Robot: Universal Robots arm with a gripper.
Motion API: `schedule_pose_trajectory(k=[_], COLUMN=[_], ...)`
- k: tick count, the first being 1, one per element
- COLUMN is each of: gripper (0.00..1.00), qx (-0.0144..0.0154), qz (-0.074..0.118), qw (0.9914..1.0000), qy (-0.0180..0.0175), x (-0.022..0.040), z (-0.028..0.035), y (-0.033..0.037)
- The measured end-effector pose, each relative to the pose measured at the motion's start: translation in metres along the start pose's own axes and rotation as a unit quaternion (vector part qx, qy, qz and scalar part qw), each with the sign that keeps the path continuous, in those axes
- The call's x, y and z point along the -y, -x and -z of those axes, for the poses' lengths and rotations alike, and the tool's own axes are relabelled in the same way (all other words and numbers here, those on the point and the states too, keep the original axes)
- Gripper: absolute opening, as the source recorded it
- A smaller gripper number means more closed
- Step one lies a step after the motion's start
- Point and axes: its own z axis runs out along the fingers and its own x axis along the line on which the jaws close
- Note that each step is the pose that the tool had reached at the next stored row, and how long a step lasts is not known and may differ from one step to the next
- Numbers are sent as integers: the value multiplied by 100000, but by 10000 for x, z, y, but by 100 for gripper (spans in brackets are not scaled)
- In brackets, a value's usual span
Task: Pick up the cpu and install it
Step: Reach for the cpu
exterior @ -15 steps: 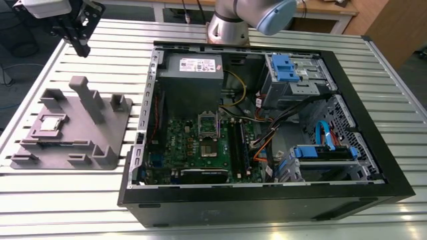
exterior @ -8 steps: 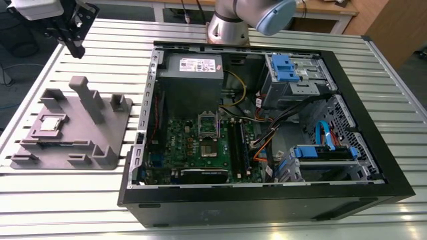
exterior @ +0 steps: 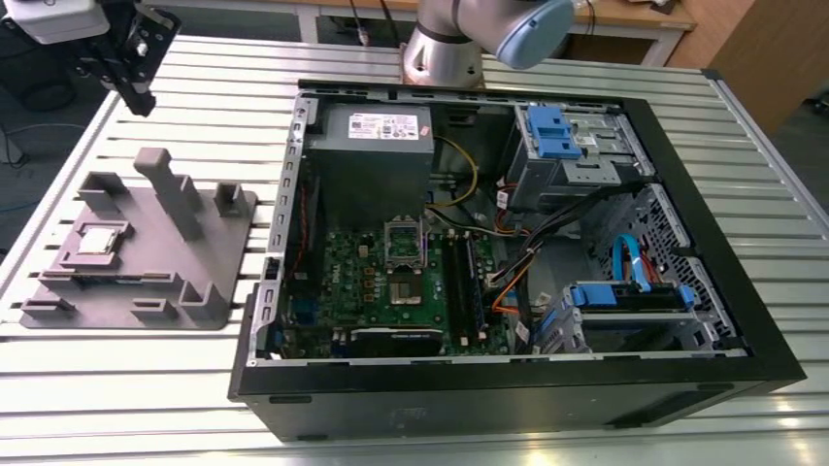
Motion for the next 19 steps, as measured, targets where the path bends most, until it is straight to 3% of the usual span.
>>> schedule_pose_trajectory(k=[7,15,19], gripper=[11,11,11], qx=[5,13,2], qz=[1,-5,3], qw=[100000,100000,100000], qy=[4,11,3], x=[11,15,47], z=[-30,-35,-59], y=[-110,-117,-125])
